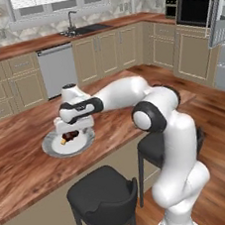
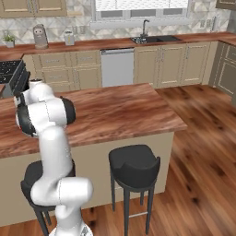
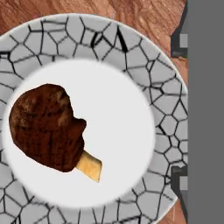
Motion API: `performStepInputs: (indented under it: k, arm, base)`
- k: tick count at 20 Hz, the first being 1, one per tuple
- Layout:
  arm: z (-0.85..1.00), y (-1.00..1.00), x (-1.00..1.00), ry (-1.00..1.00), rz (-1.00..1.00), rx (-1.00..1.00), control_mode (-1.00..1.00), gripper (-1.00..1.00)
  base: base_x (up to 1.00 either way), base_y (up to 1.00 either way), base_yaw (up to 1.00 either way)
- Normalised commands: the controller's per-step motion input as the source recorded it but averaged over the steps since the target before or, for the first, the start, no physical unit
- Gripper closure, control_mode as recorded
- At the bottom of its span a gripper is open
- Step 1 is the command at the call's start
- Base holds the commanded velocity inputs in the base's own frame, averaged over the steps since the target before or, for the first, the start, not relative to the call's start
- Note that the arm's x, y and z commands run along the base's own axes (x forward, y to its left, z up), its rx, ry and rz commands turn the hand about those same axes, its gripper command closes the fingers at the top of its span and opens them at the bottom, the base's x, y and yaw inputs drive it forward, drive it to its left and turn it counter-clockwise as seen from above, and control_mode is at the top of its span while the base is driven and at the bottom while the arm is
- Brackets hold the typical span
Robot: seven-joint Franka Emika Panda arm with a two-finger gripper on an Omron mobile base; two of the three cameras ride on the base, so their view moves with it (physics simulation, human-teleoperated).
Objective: Take the cheese, steak, and carrot from the fridge and place them on the plate on the dining counter to create an appetizer plate.
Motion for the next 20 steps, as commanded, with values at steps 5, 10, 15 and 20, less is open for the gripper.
performStepInputs:
  k: [5,10,15,20]
  arm:
    - [0.74,-0.57,-0.98,-0.35,-0.01,0.0,-1.0,-1.0]
    - [0.85,-0.7,-0.76,-0.26,0.0,0.0,-1.0,-1.0]
    - [0.79,-0.77,-0.65,-0.04,0.0,0.0,-1.0,-1.0]
    - [0.56,-0.82,-0.61,0.0,0.0,0.0,-1.0,-1.0]
  base:
    - [0.0,0.0,0.0]
    - [0.0,0.0,0.0]
    - [0.0,0.0,0.0]
    - [0.0,0.0,0.0]
